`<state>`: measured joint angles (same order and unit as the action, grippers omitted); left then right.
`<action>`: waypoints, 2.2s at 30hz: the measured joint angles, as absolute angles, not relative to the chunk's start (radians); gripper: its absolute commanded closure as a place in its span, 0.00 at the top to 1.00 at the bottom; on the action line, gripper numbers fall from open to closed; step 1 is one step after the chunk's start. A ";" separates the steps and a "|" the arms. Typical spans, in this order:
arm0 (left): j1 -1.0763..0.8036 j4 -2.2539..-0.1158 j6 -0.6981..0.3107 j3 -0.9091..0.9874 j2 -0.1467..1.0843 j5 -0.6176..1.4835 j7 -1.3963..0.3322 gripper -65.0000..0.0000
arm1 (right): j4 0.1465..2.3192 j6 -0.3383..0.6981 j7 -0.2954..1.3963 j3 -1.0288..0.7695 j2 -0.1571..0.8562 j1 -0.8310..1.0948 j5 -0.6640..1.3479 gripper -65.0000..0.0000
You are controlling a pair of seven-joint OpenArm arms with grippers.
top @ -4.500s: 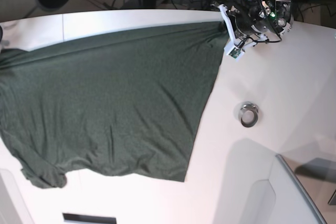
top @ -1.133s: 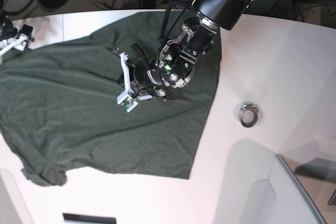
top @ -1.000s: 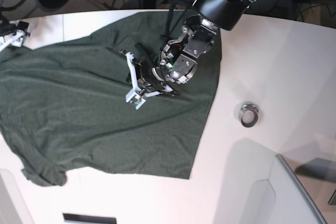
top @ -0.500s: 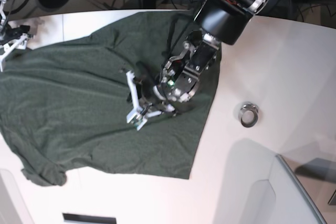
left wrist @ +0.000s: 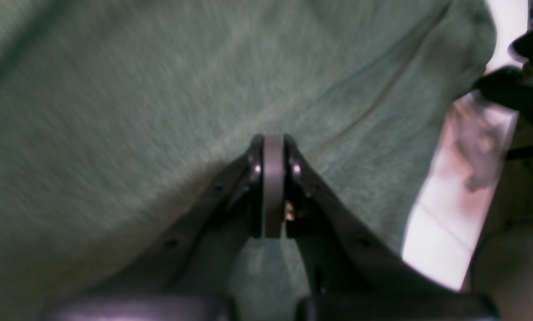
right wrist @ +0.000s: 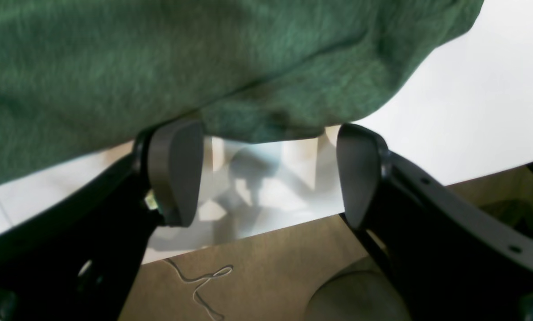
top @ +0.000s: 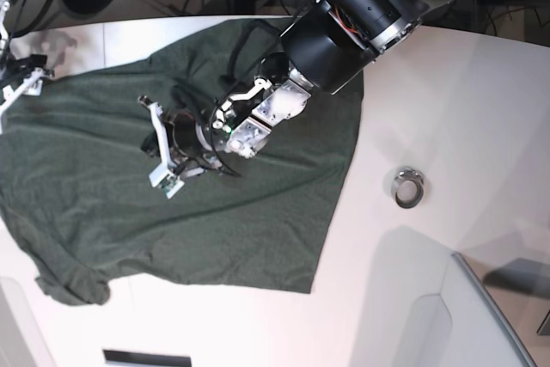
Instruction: Layout the t-shirt on the table in an organized manner, then fold the t-shirt properly
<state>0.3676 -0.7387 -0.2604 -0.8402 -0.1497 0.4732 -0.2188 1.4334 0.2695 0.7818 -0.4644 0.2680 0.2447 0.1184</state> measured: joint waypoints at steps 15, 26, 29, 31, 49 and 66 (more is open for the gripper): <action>0.418 -0.568 -0.161 -0.898 -0.144 0.502 -0.101 0.00 | 1.427 0.270 0.830 -0.458 0.200 0.228 0.112 0.67; 0.414 -0.586 -0.160 -0.898 -0.144 0.499 -0.120 0.00 | 1.387 0.270 0.830 -0.458 0.213 0.202 0.111 0.67; 0.412 -0.586 -0.160 -0.898 -0.144 0.500 -0.116 0.00 | 1.354 0.271 0.822 -0.458 0.215 0.198 0.111 0.67; 0.412 -0.586 -0.160 -0.898 -0.144 0.500 -0.116 0.00 | 1.332 0.271 0.807 -0.463 0.216 0.200 0.120 0.67; 0.416 -0.614 -0.157 -0.898 -0.144 0.502 -0.183 0.00 | 1.383 0.269 0.940 -0.524 0.222 0.229 0.124 0.06; 0.410 -0.612 -0.160 -0.899 -0.144 0.502 -0.176 0.00 | 1.530 0.273 1.082 -0.348 0.245 0.031 -0.225 0.06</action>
